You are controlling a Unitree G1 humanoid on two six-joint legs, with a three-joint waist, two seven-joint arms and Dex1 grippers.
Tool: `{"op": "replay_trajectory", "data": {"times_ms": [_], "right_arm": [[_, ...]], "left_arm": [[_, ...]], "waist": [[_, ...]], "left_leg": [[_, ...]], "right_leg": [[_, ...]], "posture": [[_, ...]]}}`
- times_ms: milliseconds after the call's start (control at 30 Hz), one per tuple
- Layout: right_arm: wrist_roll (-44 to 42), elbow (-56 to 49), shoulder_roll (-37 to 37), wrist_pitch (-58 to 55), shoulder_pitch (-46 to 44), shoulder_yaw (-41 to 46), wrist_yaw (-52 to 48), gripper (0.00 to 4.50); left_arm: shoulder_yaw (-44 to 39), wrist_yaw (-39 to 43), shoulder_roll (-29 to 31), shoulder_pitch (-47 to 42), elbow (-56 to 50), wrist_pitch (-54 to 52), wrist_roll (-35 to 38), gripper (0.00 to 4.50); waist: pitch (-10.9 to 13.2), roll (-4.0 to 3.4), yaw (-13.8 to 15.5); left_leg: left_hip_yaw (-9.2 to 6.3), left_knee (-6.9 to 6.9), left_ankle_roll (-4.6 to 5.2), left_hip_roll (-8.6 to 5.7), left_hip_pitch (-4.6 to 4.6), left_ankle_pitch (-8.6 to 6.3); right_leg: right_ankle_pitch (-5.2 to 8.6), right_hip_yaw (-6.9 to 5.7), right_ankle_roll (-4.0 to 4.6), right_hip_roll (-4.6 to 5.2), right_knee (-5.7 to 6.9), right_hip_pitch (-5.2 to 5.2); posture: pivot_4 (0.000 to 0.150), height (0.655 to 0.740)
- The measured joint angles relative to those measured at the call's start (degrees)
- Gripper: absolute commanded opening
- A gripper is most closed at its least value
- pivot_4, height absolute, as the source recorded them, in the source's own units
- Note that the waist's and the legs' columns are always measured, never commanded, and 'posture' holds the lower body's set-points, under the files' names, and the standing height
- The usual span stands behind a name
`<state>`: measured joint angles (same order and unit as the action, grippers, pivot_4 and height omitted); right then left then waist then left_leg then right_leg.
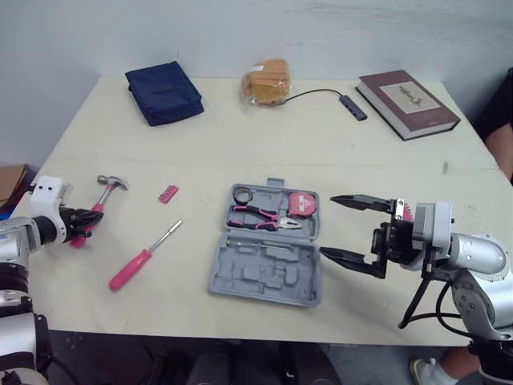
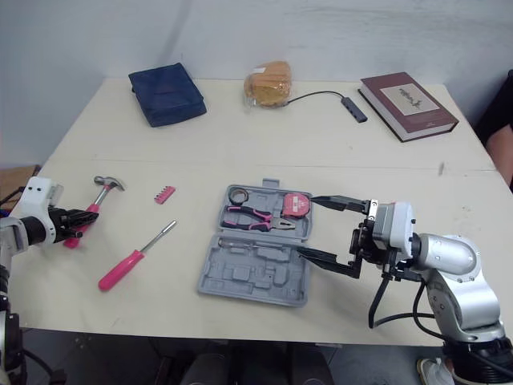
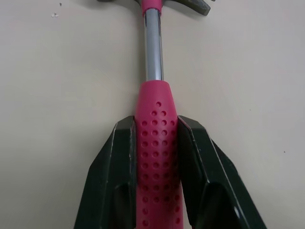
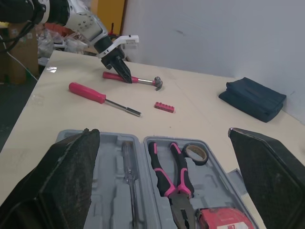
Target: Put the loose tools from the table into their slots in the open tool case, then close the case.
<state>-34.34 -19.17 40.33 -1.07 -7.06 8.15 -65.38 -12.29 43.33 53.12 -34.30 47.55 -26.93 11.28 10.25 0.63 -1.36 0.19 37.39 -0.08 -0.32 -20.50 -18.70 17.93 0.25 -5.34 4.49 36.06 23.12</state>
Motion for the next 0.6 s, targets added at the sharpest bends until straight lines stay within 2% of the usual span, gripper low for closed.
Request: {"op": "replay_trajectory", "data": {"times_ms": [167,300,467,600], "right_arm": [[1.14,2.09,0.01,1.28,0.71,0.95,-0.73,4.50],[0.99,3.22,1.09,2.46,4.87,4.03,-2.68,4.50],[-1.14,3.74,3.08,3.09,10.64,11.09,-5.32,4.50],[-0.87,4.27,5.75,4.88,14.95,14.96,-9.18,4.50]], "left_arm": [[-1.82,0.51,-0.75,3.68,-4.76,2.69,0.96,0.52],[-4.84,8.40,-1.41,9.21,-24.97,2.56,9.04,0.52],[-4.22,16.35,-0.98,10.19,-49.41,-3.45,19.45,0.52],[2.47,18.91,-2.13,8.95,-57.82,-8.18,22.69,0.52]], "waist": [[0.00,0.01,-0.01],[0.02,0.31,0.78],[0.04,0.21,1.32],[0.05,0.21,1.21]], "left_leg": [[-0.01,0.00,-0.01,0.01,-0.07,0.01],[-0.29,0.38,-0.31,0.05,-0.92,0.16],[-0.17,0.57,-0.12,0.02,-0.80,0.03],[-0.12,0.57,0.14,0.02,-0.65,-0.11]], "right_leg": [[0.00,0.01,0.00,0.00,0.01,0.08],[-0.01,-0.19,-0.01,0.01,0.21,0.58],[-0.09,-0.07,-0.16,0.04,-0.16,0.29],[-0.10,0.00,-0.16,-0.05,-0.08,0.24]], "posture": [[0.150,0.7400],[0.150,0.7400],[0.150,0.7400],[0.150,0.7400]]}}
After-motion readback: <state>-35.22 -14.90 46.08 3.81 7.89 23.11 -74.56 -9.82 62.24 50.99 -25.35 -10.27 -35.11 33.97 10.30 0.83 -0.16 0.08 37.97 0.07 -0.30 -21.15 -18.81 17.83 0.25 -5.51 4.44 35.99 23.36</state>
